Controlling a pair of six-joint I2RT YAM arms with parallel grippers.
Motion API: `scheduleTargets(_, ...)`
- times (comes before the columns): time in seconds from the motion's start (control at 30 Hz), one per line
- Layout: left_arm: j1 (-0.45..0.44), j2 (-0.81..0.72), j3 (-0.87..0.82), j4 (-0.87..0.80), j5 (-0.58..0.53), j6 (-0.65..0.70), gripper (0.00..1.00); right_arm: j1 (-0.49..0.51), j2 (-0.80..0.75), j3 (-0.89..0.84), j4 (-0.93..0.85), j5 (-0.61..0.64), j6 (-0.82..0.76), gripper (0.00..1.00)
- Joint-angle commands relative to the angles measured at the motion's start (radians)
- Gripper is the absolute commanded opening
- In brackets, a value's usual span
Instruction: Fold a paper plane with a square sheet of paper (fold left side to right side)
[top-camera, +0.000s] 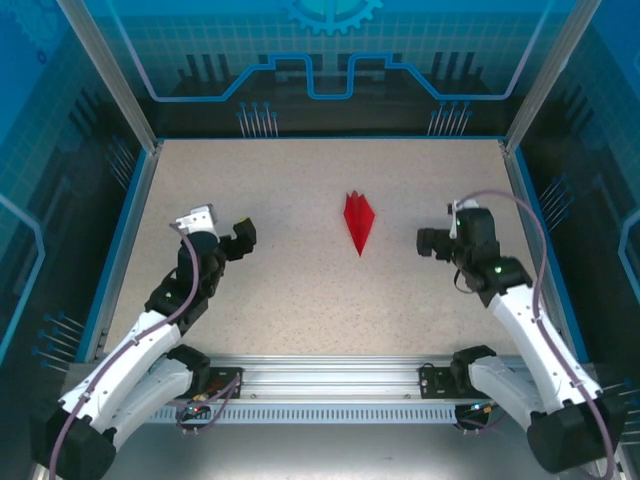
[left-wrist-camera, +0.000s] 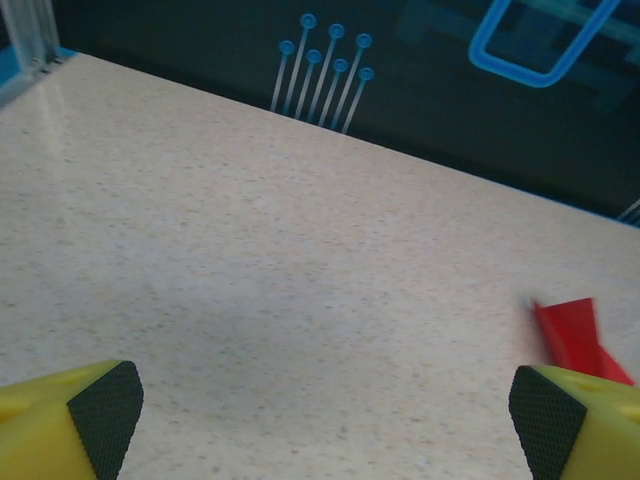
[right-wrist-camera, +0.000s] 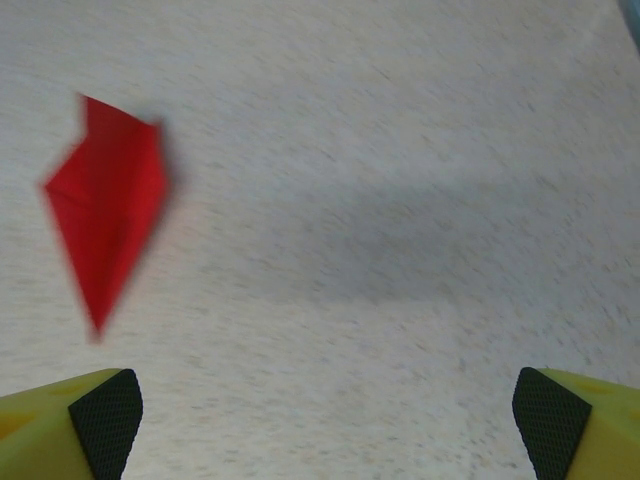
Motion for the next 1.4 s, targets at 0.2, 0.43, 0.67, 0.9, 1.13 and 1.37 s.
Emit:
scheduleTargets(0.2, 0.097, 0.094, -0.125, 0.249, -0.086, 0.238, 0.99, -0.121, 0.059, -0.399, 0.793, 0.012, -0.134, 0.99)
scheduleTargets(0.43, 0.153, 0.202, -0.248, 0.555, -0.046, 0.346, 0.99, -0.129, 0.34, -0.401, 1.132, -0.038, -0.208, 0.99)
scheduleTargets(0.67, 0.197, 0.409, -0.318, 0.868, 0.113, 0.398, 0.98, -0.141, 0.541, -0.388, 1.341, -0.198, -0.249, 0.99)
scheduleTargets(0.9, 0.254, 0.576, -0.342, 1.106, 0.223, 0.397, 0.98, -0.166, 0.621, -0.29, 1.229, -0.307, -0.263, 0.99)
scheduleTargets(1.13, 0.308, 0.733, -0.255, 1.072, 0.313, 0.374, 0.99, -0.164, 0.623, -0.289, 1.232, -0.306, -0.264, 0.99)
scheduleTargets(1.37, 0.349, 0.757, -0.144, 0.904, 0.284, 0.319, 0.99, -0.144, 0.623, -0.288, 1.23, -0.272, -0.274, 0.99)
